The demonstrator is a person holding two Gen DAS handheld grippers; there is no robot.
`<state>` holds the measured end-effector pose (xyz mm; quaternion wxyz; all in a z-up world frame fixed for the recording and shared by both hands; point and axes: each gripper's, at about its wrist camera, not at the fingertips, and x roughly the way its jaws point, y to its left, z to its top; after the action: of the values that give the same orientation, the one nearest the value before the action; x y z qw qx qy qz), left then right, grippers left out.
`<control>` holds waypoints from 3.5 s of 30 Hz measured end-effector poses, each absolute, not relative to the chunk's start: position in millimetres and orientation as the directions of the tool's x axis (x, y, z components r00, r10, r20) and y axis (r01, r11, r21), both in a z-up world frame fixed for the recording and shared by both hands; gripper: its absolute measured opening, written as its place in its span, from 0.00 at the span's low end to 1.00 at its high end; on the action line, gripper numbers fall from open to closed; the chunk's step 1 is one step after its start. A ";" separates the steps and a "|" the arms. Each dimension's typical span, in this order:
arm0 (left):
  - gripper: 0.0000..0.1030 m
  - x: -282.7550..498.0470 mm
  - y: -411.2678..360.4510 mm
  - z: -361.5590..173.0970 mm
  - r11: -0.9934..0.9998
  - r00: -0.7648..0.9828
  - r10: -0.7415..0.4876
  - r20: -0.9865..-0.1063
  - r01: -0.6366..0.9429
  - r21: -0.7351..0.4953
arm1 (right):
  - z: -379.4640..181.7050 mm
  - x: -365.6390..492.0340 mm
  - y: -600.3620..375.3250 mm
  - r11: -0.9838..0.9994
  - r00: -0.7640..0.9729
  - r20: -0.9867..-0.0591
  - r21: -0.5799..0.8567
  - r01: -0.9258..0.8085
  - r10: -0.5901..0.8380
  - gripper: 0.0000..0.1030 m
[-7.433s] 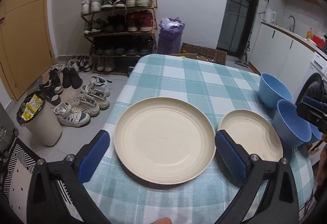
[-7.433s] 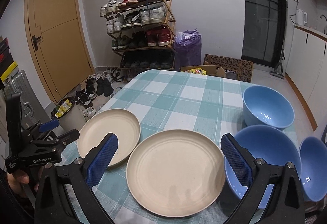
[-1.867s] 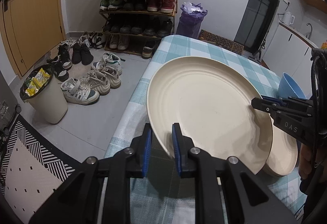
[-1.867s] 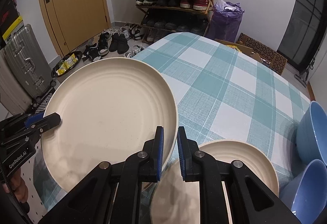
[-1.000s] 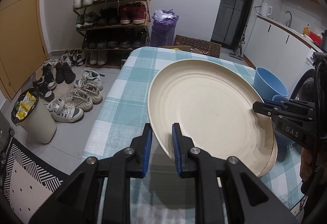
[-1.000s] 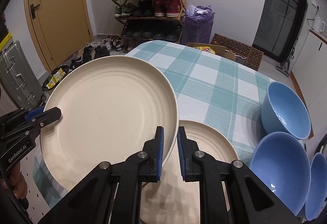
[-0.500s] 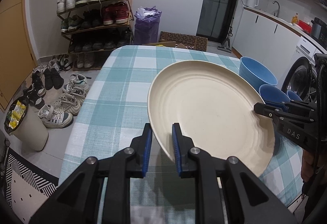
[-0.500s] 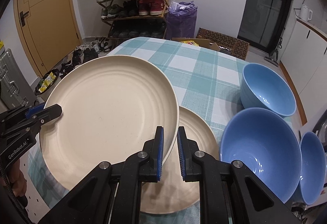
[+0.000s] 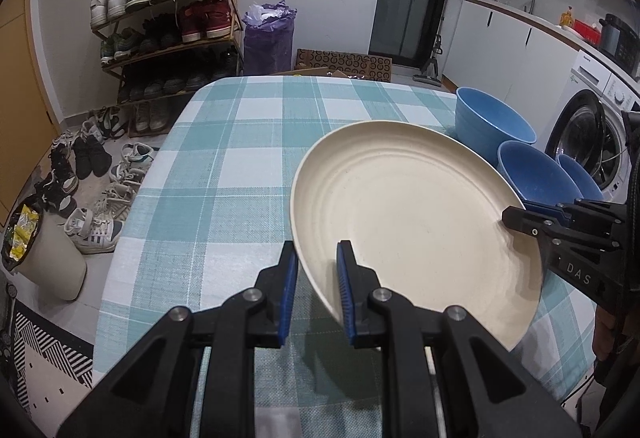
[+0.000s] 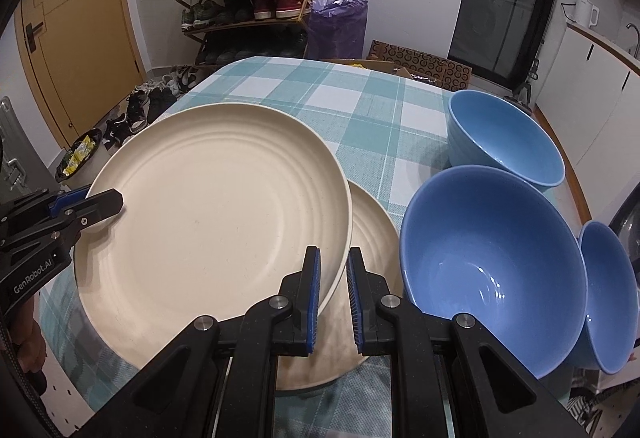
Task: Organize plates and bowls
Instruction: 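Lift the large cream plate with both grippers toward the stacked cream plates, then lower the large plate onto the stacked plates and open both grippers, then withdraw both grippers and move toward the largest blue bowl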
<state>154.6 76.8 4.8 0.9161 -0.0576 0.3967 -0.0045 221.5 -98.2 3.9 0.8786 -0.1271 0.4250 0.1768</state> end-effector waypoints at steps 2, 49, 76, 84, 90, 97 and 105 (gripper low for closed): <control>0.17 155.3 75.6 2.4 0.994 0.681 -0.054 -0.730 -0.035 -0.106 | 2.0 221.2 -99.0 0.906 0.576 -0.794 -0.076 -0.416 0.197 0.13; 0.18 190.4 41.3 -37.4 0.998 0.635 -0.039 -0.772 0.056 -0.005 | -36.6 214.4 -100.1 0.898 0.658 -0.752 -0.320 -0.301 -0.047 0.16; 0.36 191.9 34.9 -48.9 0.997 0.636 -0.022 -0.772 0.075 0.033 | -48.3 214.1 -87.6 0.876 0.646 -0.763 -0.326 -0.355 -0.022 0.18; 0.50 188.1 48.1 -44.8 0.999 0.624 -0.041 -0.780 0.039 -0.021 | -39.9 211.1 -87.4 0.877 0.637 -0.770 -0.276 -0.393 0.043 0.47; 0.55 179.1 49.6 -32.7 0.999 0.643 -0.032 -0.765 0.031 -0.016 | -32.1 204.3 -81.1 0.863 0.650 -0.755 -0.274 -0.424 0.080 0.65; 0.84 166.4 51.2 -14.4 1.000 0.687 -0.023 -0.726 0.017 -0.015 | -13.6 196.8 -83.7 0.873 0.669 -0.725 -0.210 -0.440 0.163 0.84; 1.00 156.7 59.5 2.5 0.998 0.712 -0.041 -0.701 0.001 -0.057 | 6.8 192.7 -89.5 0.888 0.704 -0.680 -0.172 -0.427 0.207 0.99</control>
<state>156.7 59.5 2.5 0.9248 -0.0262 0.3793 -0.0113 192.7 -89.5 6.8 0.9089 -0.1606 0.3432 0.1744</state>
